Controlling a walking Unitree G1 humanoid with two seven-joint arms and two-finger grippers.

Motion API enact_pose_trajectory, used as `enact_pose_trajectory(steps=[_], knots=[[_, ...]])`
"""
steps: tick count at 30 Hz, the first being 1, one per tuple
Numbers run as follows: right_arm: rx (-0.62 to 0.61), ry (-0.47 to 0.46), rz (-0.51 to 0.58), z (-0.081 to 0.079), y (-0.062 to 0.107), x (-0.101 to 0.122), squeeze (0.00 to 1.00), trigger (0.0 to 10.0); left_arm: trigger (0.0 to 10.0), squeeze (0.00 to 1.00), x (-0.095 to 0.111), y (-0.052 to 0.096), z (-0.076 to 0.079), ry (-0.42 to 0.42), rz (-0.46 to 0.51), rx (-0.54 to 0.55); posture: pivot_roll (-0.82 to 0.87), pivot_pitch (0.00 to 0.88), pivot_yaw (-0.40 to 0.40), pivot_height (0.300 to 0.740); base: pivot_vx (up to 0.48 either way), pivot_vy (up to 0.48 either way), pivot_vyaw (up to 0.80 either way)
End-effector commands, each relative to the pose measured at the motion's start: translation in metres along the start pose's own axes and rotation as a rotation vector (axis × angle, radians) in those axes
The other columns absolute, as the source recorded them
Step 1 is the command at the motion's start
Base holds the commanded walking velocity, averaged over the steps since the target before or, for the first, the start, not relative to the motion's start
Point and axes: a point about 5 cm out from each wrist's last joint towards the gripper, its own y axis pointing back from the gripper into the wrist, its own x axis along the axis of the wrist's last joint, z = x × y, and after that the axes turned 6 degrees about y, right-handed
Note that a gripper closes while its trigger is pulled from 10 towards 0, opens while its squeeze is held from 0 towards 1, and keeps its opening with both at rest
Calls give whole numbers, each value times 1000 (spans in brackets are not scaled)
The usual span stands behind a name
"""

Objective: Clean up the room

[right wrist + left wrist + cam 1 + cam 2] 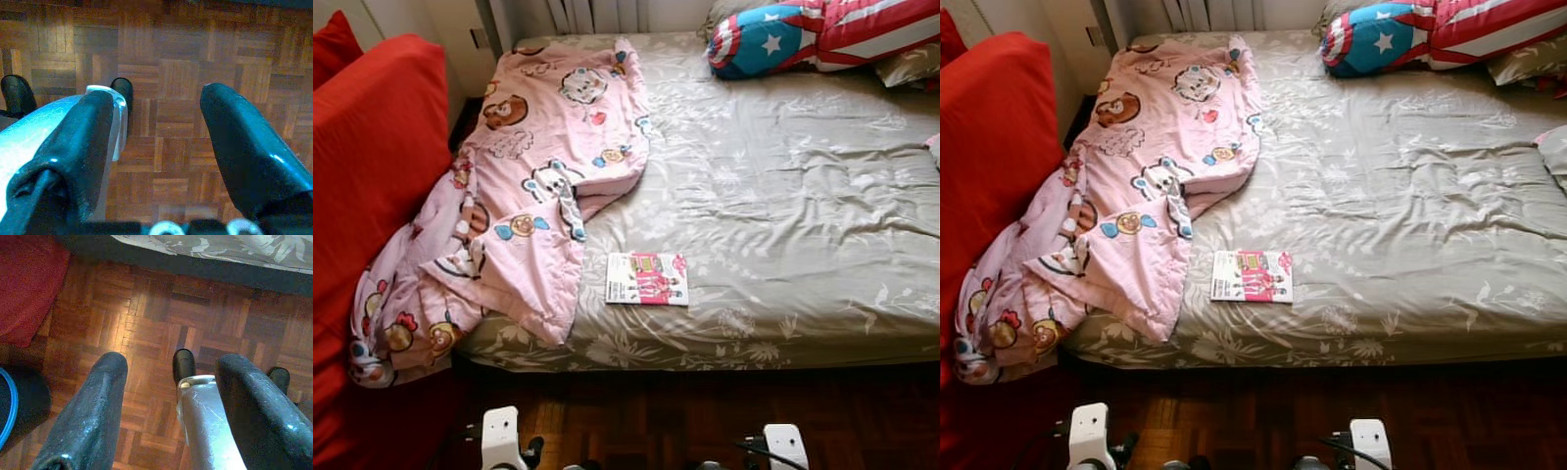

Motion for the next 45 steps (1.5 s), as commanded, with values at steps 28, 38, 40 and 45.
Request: enact_pose_trajectory(steps=[28,38,40,45], knots=[[-9,13,-10,11,5,-14,0,10000,10000,0,1,1,0,-6,22,-7,-110,184,23,740,215,0,179],[-1,27,61,-3,-2,14,0,10000,10000,0,20,-3,12,-18,113,-72,-111,192,25,740,0,0,531],[5,21,77,-4,-4,20,0,10000,10000,0,25,-3,12,-43,151,-72,-111,189,26,740,0,0,269],[19,2,137,-6,-6,39,0,10000,10000,0,35,-3,11,-21,196,-88,-107,174,32,740,0,0,0]])
